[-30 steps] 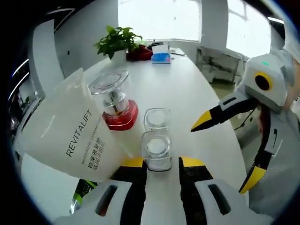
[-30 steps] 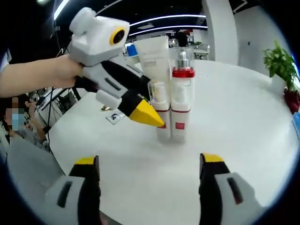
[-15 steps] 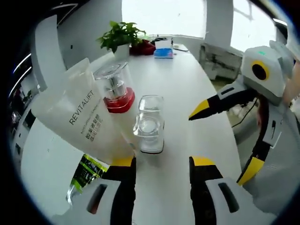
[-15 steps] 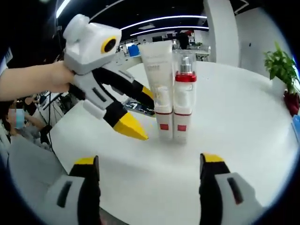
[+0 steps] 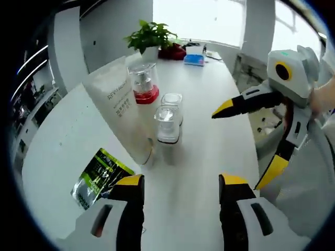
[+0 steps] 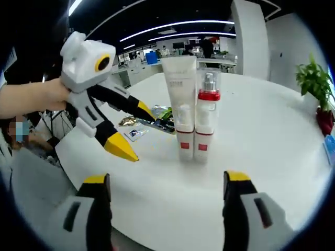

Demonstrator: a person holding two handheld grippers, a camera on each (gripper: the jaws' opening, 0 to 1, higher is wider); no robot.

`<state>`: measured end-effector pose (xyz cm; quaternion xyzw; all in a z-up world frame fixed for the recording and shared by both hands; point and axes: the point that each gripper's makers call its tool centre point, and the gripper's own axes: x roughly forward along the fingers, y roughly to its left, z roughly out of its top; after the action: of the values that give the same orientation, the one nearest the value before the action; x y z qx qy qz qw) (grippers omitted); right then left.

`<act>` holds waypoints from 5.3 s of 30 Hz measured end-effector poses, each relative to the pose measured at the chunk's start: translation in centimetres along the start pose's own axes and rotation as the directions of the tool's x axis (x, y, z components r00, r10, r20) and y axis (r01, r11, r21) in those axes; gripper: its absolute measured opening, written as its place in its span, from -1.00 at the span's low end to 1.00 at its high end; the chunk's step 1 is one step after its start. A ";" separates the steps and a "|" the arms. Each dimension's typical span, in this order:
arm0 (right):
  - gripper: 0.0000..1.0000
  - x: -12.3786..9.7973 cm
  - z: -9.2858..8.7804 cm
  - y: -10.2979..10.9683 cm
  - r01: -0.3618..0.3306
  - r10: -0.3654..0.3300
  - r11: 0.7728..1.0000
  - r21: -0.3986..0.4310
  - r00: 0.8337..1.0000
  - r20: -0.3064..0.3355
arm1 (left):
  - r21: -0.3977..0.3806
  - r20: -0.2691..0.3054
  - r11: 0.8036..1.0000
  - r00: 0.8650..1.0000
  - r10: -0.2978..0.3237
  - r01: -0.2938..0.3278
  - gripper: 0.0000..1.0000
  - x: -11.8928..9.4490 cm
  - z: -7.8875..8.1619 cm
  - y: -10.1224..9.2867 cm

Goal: Arrange the skincare products in the storage area until every visible bottle or jar stands upright without overlapping.

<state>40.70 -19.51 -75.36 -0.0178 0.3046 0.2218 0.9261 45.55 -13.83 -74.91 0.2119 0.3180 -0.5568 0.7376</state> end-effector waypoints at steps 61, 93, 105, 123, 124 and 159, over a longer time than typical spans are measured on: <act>0.79 -5.8 1.5 2.8 -0.021 0.022 1.000 -0.005 0.993 0.114 | -0.463 0.092 0.862 0.956 0.279 -0.207 0.94 -12.8 -9.6 -7.2; 0.75 -5.3 1.3 2.1 -0.013 0.015 1.000 -0.021 0.993 0.118 | -0.371 0.046 0.901 0.964 0.261 -0.226 0.94 -12.4 -8.2 -3.4; 0.73 -5.2 1.2 1.8 -0.003 0.001 1.000 0.015 0.993 0.116 | -0.294 0.020 0.931 0.972 0.233 -0.217 0.94 -10.9 -6.5 0.4; 0.73 -5.0 0.8 1.5 0.006 -0.009 1.000 0.030 0.996 0.094 | -0.157 -0.033 0.960 0.972 0.231 -0.233 0.94 -7.7 -4.8 6.5; 0.73 -5.0 0.8 1.5 0.006 -0.009 1.000 0.031 0.996 0.093 | -0.147 -0.038 0.961 0.972 0.230 -0.234 0.94 -7.4 -4.7 6.9; 0.73 -4.6 -0.3 0.6 0.046 -0.049 0.996 0.076 0.998 0.034 | 0.150 -0.203 0.984 0.971 0.124 -0.094 0.94 2.6 -4.2 16.6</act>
<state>36.98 -20.89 -72.89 0.0140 0.2956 0.1884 0.9365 60.95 -8.01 -80.40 0.3380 0.3429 -0.5103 0.7125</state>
